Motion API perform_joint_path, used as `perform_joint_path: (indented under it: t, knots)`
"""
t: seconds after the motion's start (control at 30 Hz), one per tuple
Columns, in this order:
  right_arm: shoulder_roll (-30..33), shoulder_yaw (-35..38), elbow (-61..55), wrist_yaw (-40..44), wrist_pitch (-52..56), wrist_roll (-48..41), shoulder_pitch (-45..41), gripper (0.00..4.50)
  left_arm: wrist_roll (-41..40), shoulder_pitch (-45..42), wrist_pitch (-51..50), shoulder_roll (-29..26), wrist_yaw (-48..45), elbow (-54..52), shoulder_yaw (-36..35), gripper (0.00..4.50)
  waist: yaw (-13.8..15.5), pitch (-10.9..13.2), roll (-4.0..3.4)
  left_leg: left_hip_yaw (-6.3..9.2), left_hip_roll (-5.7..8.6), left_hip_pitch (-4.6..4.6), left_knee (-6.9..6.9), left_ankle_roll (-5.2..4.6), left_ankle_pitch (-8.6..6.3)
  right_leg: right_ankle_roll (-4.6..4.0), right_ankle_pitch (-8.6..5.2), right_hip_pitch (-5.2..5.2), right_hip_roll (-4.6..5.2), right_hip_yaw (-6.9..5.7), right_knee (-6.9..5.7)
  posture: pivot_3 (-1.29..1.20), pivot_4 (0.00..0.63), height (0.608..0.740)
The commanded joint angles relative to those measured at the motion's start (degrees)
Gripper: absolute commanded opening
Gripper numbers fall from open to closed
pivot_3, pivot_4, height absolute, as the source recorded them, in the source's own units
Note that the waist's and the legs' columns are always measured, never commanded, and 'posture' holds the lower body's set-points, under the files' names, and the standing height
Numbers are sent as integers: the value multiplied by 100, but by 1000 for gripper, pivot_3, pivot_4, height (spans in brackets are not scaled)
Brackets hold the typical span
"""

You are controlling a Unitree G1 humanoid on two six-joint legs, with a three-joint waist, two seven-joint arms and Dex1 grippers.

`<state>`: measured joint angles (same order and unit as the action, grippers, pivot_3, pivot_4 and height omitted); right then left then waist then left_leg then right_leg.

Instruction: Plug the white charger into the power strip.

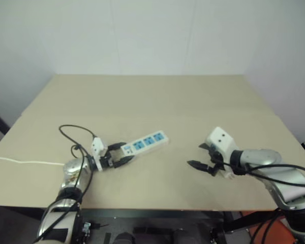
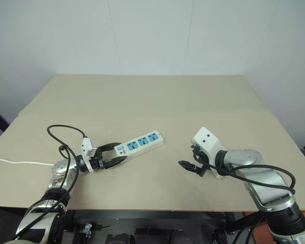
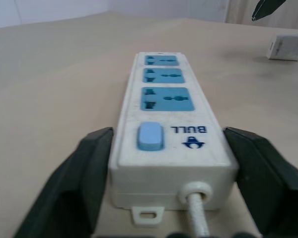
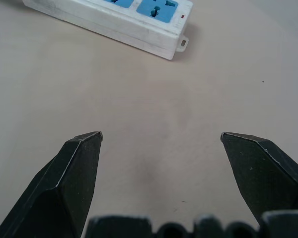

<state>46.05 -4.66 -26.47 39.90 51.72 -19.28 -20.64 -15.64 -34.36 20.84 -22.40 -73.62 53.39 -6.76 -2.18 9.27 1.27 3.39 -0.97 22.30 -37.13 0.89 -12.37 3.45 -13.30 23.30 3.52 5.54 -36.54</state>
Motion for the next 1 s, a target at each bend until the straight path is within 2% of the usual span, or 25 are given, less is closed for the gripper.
perform_joint_path:
  t: [0.03,0.33,0.47,0.6,0.67,0.8,1.0]
  knots:
    - [-5,140,-101,-61,-7,7,-64,4500,151,84,-254,-23,20,7,150,3206,-1,0,0,0,-1,-5,2,0,0,20,-12,-6,0,0,3,0,150,740]
    - [68,289,-159,-87,52,-37,-98,4500,194,117,-199,-149,-335,-363,348,3206,5,0,0,2,-1,-3,5,0,0,26,-15,-7,0,-1,12,0,150,740]
    - [583,402,-109,141,753,-217,-325,4500,177,102,-207,-172,-615,-487,484,3206,18,1,1,3,-1,4,11,0,0,-1,2,-6,1,-5,27,0,150,740]
    - [1178,302,207,415,1755,-491,-959,4500,139,57,-287,-151,-963,-595,648,3206,14,1,1,4,-4,3,15,0,-1,-1,3,-6,1,-7,33,0,150,740]
    - [1321,88,468,536,2433,-664,-1483,4500,164,9,-336,-172,-1088,-604,722,3206,2,2,2,4,-4,3,17,0,0,-1,3,-6,0,-7,34,0,150,740]
    - [1587,-962,947,556,3159,-506,-2359,4500,197,-60,-311,-201,-1305,-580,850,3206,2,2,1,3,-7,5,19,0,-1,-1,2,-3,0,-8,40,0,150,740]
    - [1095,-1566,2091,141,3959,-338,-3040,4500,251,-122,-143,-186,-1314,-385,886,3206,17,2,2,2,-5,19,18,0,-1,-3,4,10,2,-7,40,0,150,740]
